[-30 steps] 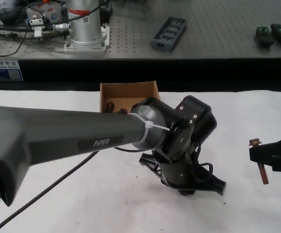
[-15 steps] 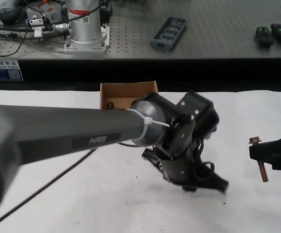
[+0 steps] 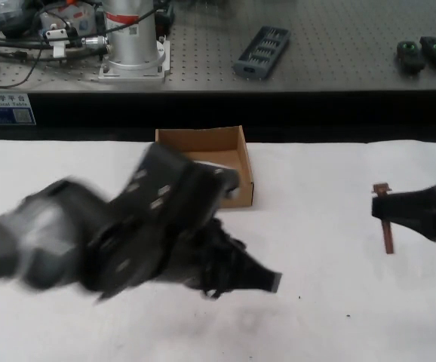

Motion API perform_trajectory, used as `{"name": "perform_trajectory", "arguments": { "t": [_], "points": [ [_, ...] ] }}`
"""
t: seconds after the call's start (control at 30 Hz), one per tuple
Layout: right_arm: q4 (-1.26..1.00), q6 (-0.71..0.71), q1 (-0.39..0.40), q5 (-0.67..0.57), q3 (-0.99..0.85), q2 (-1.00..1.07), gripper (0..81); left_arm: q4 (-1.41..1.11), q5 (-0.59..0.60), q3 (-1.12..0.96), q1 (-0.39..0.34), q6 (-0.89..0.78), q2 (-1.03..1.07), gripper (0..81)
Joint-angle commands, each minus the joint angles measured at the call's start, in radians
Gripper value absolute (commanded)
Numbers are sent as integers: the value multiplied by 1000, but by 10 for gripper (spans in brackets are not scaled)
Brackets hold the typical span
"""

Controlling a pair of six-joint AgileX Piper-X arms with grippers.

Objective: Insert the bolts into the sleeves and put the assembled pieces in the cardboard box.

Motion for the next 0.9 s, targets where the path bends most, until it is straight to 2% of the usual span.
{"name": "perform_trajectory", "arguments": {
  "t": [0.0,0.23,0.4,0.63,0.87],
  "points": [
    [-116,84,15,-61,-2,37,49,-174,13,108,4,-43,-72,150],
    [-223,97,172,-6,-2,101,49,-610,30,421,11,-69,-194,150],
    [-466,216,279,14,-2,159,49,-777,55,561,11,-138,-194,150],
    [-702,252,391,14,-2,259,49,-1032,119,691,11,-257,-195,150],
    [-810,298,458,7,-2,325,49,-1168,181,717,11,-268,-195,150]
  ]
}}
